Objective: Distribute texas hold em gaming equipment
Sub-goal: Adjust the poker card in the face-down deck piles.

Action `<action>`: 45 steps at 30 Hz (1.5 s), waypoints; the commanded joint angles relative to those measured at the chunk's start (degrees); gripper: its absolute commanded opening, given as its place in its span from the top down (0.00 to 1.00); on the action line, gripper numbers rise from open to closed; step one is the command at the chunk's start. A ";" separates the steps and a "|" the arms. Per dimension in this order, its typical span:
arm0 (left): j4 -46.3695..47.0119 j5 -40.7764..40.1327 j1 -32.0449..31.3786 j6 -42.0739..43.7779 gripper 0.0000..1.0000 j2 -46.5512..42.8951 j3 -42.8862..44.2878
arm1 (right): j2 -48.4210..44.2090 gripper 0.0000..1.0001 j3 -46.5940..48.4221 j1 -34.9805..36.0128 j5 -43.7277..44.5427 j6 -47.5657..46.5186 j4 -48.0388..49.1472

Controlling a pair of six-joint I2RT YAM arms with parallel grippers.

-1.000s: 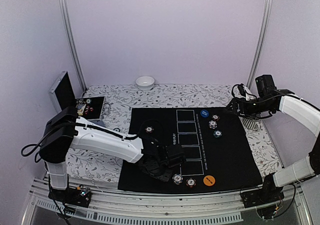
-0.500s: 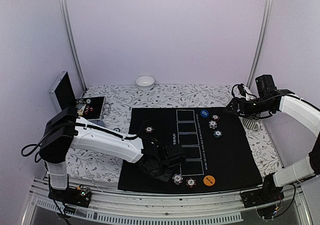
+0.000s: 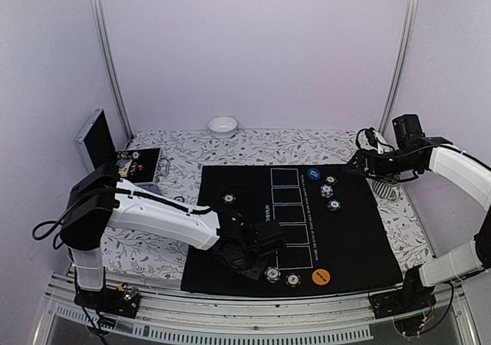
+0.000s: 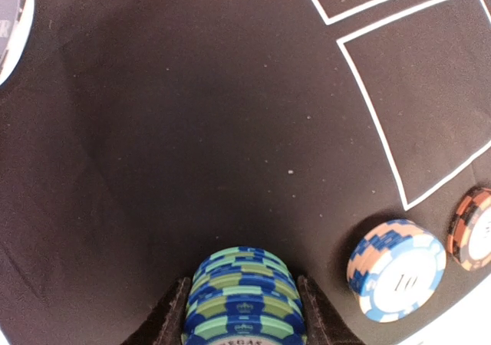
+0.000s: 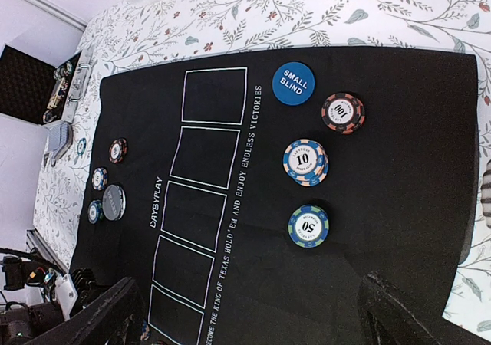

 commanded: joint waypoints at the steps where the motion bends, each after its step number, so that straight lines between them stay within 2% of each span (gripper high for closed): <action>1: 3.81 5.07 -1.85 1.02 1.00 1.20 -0.98 | -1.46 0.01 -0.49 0.25 -0.28 -0.62 0.51; 3: 3.54 4.52 -1.79 1.12 0.98 0.79 -1.01 | -1.37 0.01 -0.41 0.25 -0.28 -0.71 0.51; 6: 2.46 3.60 -1.76 1.37 0.76 0.73 -0.44 | -1.33 0.01 -0.46 0.25 -0.32 -0.62 0.49; 8: 1.79 2.98 -1.70 1.55 0.69 0.64 -0.11 | -1.42 0.01 -0.42 0.20 -0.37 -0.71 0.46; 11: 1.61 2.67 -1.55 2.12 0.60 0.64 0.34 | -1.50 0.01 -0.32 0.25 -0.43 -0.63 0.49; 18: 1.35 1.45 -1.49 2.78 0.47 0.21 0.97 | -1.47 0.01 -0.32 0.20 -0.44 -0.71 0.36; 29: -1.78 -3.55 0.00 4.23 0.44 -1.08 2.62 | -1.55 0.01 -0.45 0.25 -0.47 -0.71 0.35; 36: -1.28 -6.88 1.94 9.84 0.44 -5.51 6.33 | -1.79 0.01 -0.33 0.30 -0.54 -0.68 0.34; 43: 1.17 -7.43 9.70 15.13 0.42 -13.64 4.95 | -3.03 0.01 -0.30 0.24 0.22 -0.66 0.38; 45: 1.18 -7.95 13.82 15.98 0.32 -16.94 2.80 | -3.81 0.01 -0.25 0.25 0.76 -0.54 0.42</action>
